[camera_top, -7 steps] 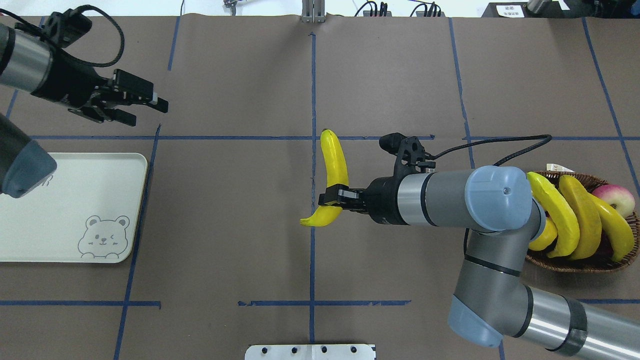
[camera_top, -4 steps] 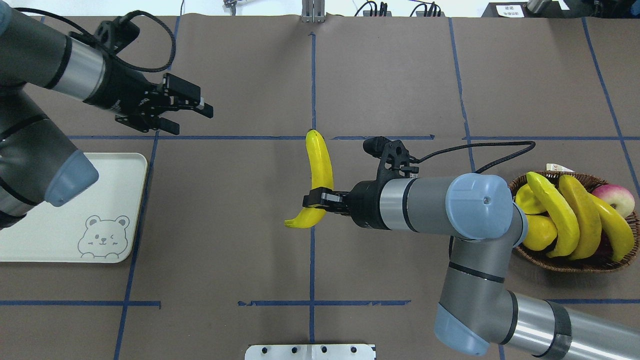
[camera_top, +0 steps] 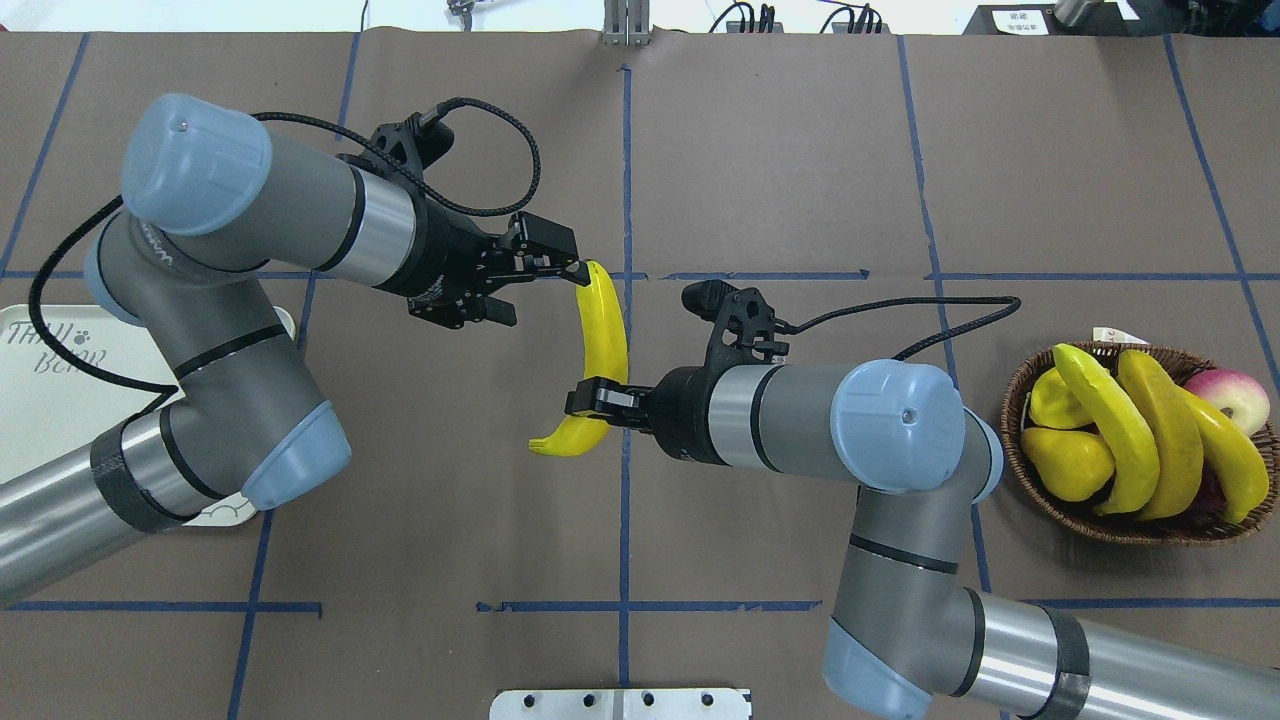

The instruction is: Transfer all bananas from basket to plate

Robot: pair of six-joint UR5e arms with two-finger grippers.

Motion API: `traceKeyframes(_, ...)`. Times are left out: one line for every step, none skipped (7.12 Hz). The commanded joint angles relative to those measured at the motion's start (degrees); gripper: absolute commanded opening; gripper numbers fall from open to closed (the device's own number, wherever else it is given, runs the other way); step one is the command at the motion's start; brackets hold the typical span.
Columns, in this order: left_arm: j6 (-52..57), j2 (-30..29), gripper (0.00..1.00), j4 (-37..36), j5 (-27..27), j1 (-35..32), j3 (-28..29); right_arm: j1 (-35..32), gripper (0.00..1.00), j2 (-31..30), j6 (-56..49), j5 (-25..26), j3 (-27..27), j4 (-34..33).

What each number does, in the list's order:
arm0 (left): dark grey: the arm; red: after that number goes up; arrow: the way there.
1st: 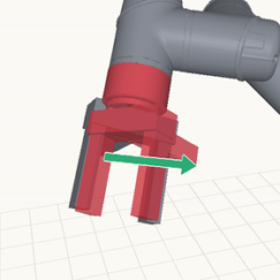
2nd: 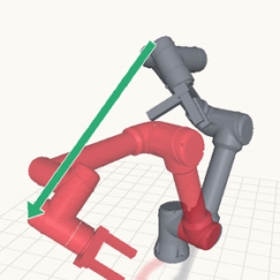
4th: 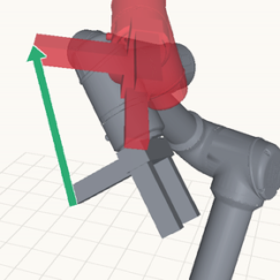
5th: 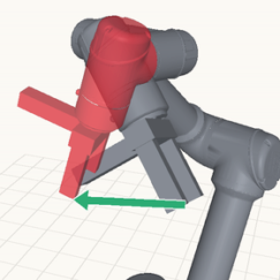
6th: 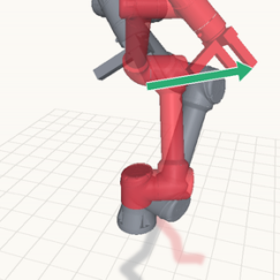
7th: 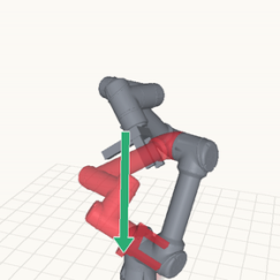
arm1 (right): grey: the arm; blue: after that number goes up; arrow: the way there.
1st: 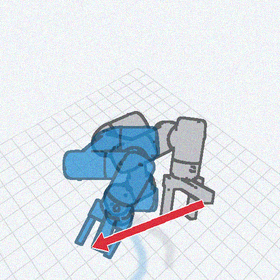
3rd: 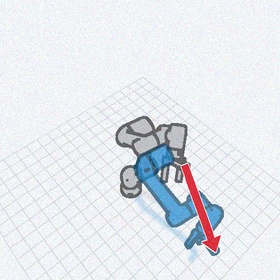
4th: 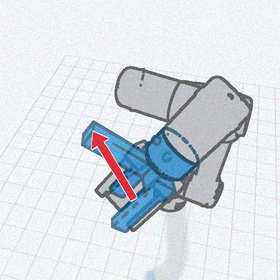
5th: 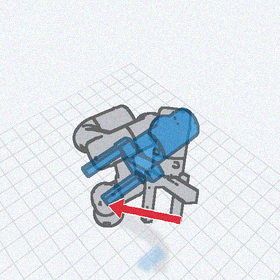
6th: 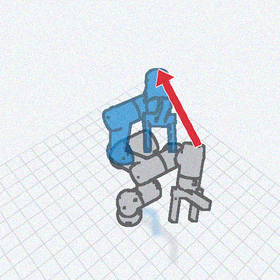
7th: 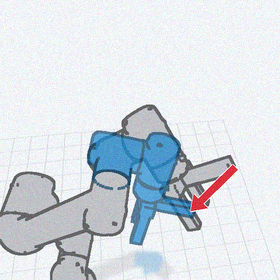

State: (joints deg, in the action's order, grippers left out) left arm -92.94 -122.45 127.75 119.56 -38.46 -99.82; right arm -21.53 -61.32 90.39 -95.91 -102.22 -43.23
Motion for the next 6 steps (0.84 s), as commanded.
traceKeyframes(-0.31,-1.38,0.93,-1.45,-4.15,3.46,0.24,0.69,0.02,0.5,0.14,0.98,0.17,-0.19)
traceKeyframes(-0.4,-2.09,0.89,-1.54,-4.16,3.65,1.11,0.7,0.02,0.5,0.14,1.07,0.09,-0.19)
traceKeyframes(-0.31,-2.27,0.86,-1.45,-4.16,3.91,1.46,0.7,0.02,0.5,0.14,0.98,0.09,-0.1)
traceKeyframes(-0.31,-2.27,0.83,-1.54,-4.25,3.91,1.47,0.7,0.02,0.41,0.14,0.98,0.09,-0.1)
traceKeyframes(-0.4,-2.27,0.76,-1.54,-4.17,3.83,1.47,0.78,0.02,0.5,0.14,0.98,0.0,-0.1)
traceKeyframes(-0.4,-2.27,0.66,-1.54,-4.16,3.83,1.47,0.78,0.02,0.41,0.14,0.98,0.0,-0.1)
